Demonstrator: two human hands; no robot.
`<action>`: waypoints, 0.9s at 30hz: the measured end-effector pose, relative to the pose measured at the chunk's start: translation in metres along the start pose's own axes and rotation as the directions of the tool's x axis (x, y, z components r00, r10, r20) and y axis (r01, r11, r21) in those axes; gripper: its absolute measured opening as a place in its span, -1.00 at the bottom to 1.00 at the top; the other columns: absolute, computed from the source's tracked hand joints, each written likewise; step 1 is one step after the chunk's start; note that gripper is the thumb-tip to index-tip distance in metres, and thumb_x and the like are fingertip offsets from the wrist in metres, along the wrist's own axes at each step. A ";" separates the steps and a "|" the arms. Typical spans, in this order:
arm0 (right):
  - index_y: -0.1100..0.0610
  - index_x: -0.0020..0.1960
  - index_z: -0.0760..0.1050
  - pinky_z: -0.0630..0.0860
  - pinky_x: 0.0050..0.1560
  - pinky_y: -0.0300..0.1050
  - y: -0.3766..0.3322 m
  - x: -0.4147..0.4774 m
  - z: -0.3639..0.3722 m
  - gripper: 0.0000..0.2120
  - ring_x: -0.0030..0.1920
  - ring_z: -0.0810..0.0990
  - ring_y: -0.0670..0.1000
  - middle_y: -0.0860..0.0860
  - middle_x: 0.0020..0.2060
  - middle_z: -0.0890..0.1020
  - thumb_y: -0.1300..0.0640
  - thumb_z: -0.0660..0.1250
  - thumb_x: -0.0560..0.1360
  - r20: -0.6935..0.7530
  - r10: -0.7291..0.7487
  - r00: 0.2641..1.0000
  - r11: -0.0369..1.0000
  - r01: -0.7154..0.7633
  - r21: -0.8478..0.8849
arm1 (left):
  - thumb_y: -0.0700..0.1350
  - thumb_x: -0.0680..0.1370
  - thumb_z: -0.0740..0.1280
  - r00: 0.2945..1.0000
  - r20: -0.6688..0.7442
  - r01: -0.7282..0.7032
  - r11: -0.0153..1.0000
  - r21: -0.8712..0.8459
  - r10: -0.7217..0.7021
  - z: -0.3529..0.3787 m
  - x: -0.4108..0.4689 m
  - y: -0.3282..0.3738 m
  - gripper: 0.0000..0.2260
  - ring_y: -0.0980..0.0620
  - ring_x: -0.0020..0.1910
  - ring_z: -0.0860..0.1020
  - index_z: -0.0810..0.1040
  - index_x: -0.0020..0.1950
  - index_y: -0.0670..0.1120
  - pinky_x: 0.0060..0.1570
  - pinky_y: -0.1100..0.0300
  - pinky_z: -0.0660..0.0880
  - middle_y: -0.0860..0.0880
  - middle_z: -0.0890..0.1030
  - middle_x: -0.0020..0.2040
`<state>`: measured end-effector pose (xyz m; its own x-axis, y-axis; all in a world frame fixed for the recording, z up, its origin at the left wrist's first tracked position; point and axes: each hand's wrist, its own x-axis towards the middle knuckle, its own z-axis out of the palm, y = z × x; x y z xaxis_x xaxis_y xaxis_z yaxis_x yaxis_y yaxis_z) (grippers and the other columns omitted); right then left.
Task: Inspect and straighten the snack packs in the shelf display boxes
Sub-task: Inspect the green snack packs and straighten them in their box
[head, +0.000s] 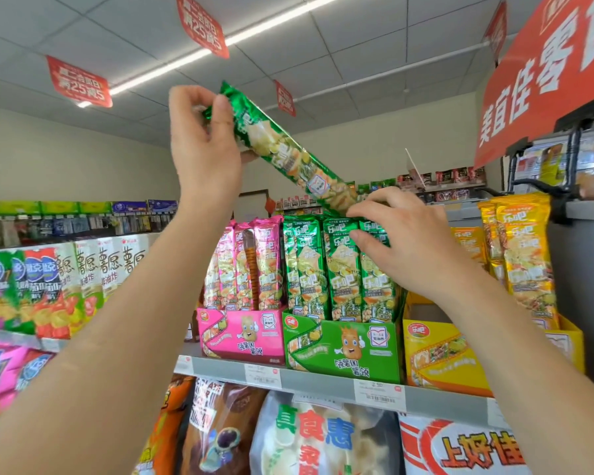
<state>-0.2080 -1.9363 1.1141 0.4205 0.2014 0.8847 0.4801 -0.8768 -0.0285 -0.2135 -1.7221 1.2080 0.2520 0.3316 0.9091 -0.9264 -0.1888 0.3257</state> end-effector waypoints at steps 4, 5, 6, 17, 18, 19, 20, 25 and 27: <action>-0.10 0.27 0.52 0.18 0.09 0.05 -0.008 -0.003 0.007 -0.71 0.32 0.35 0.07 0.00 0.25 0.47 -0.02 0.31 0.56 -0.042 0.055 0.998 0.998 -0.056 -0.011 | -0.15 0.66 0.14 0.976 -0.215 0.014 0.990 -0.138 -0.044 -0.033 -0.012 0.000 -0.92 -0.20 0.11 0.59 0.30 -0.03 -0.02 -0.13 -0.02 0.65 -0.27 0.48 0.15; -0.08 0.28 0.52 0.19 0.13 0.06 -0.011 -0.004 0.009 -0.70 0.34 0.32 0.08 0.02 0.28 0.45 0.00 0.32 0.55 -0.066 0.068 0.996 0.998 -0.069 -0.013 | -0.15 0.67 0.13 0.963 -0.258 0.032 0.986 -0.163 -0.074 -0.042 -0.016 0.000 -0.92 -0.19 0.09 0.59 0.29 -0.03 -0.03 -0.12 -0.03 0.65 -0.25 0.48 0.13; -0.05 0.29 0.51 0.20 0.17 0.08 -0.016 -0.006 0.009 -0.68 0.36 0.30 0.08 0.04 0.30 0.44 0.04 0.33 0.54 -0.101 0.078 0.992 0.997 -0.079 -0.004 | -0.14 0.67 0.12 0.952 -0.288 0.051 0.982 -0.181 -0.103 -0.051 -0.021 -0.001 -0.91 -0.15 0.03 0.59 0.29 -0.03 -0.03 -0.12 0.00 0.64 -0.20 0.49 0.09; -0.33 0.28 0.46 0.42 0.12 -0.45 -0.099 -0.095 0.003 -0.61 0.20 0.50 -0.37 -0.38 0.17 0.57 -0.37 0.16 0.49 0.409 -0.166 0.897 0.492 -0.283 0.823 | -0.05 0.60 0.24 0.971 -0.209 0.163 0.964 0.212 -0.119 -0.125 -0.120 -0.015 -0.93 -0.11 -0.07 0.51 0.40 -0.07 0.07 -0.01 -0.25 0.54 -0.07 0.53 -0.06; -0.43 0.31 0.36 0.39 0.19 -0.41 -0.107 -0.105 0.012 -0.59 0.24 0.43 -0.42 -0.47 0.21 0.50 -0.40 0.16 0.47 0.457 -0.188 0.869 0.557 -0.289 0.778 | -0.07 0.61 0.25 0.977 -0.195 0.140 0.954 0.264 -0.090 -0.129 -0.128 -0.013 -0.92 0.02 -0.09 0.52 0.41 -0.07 0.07 -0.06 -0.19 0.56 0.08 0.54 -0.08; -0.49 0.32 0.26 0.35 0.24 -0.38 -0.115 -0.114 0.020 -0.55 0.27 0.37 -0.45 -0.52 0.23 0.44 -0.41 0.13 0.44 0.482 -0.170 0.860 0.612 -0.291 0.735 | -0.09 0.61 0.27 0.980 -0.185 0.122 0.944 0.308 -0.067 -0.131 -0.134 -0.010 -0.92 0.15 -0.13 0.50 0.43 -0.07 0.06 -0.11 -0.04 0.58 0.20 0.53 -0.13; -0.49 0.35 0.20 0.30 0.25 -0.40 -0.122 -0.123 0.028 -0.50 0.29 0.33 -0.46 -0.53 0.25 0.40 -0.40 0.10 0.41 0.486 -0.129 0.865 0.648 -0.297 0.701 | -0.10 0.60 0.29 0.982 -0.180 0.116 0.939 0.325 -0.060 -0.134 -0.140 -0.009 -0.93 0.22 -0.16 0.48 0.45 -0.07 0.03 -0.15 0.08 0.57 0.21 0.52 -0.15; -0.58 0.31 0.10 0.40 -0.07 -0.24 -0.149 -0.159 0.049 -0.67 -0.01 0.52 -0.19 -0.18 -0.08 0.58 -0.36 -0.07 0.55 0.399 -0.010 0.917 0.686 -0.284 0.670 | 0.00 0.53 0.42 0.895 -0.151 0.433 0.899 0.067 -0.420 -0.150 -0.164 -0.002 -0.87 0.18 -0.31 0.48 0.53 -0.13 -0.02 -0.39 0.21 0.53 0.08 0.50 -0.25; -0.59 0.27 0.17 0.49 0.00 -0.05 -0.155 -0.170 0.052 -0.72 -0.04 0.58 -0.07 -0.08 -0.03 0.64 -0.36 -0.06 0.57 0.396 0.005 0.918 0.665 -0.299 0.684 | 0.08 0.44 0.42 0.814 -0.054 0.573 0.814 -0.093 -0.579 -0.156 -0.171 0.000 -0.78 0.15 -0.31 0.47 0.48 -0.18 -0.02 -0.37 0.24 0.46 0.10 0.50 -0.29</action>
<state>-0.3137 -1.8115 0.9441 0.6935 0.3531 0.6280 0.7204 -0.3448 -0.6017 -0.2999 -1.6340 1.0122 0.7260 0.4291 0.5375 -0.6363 0.1224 0.7617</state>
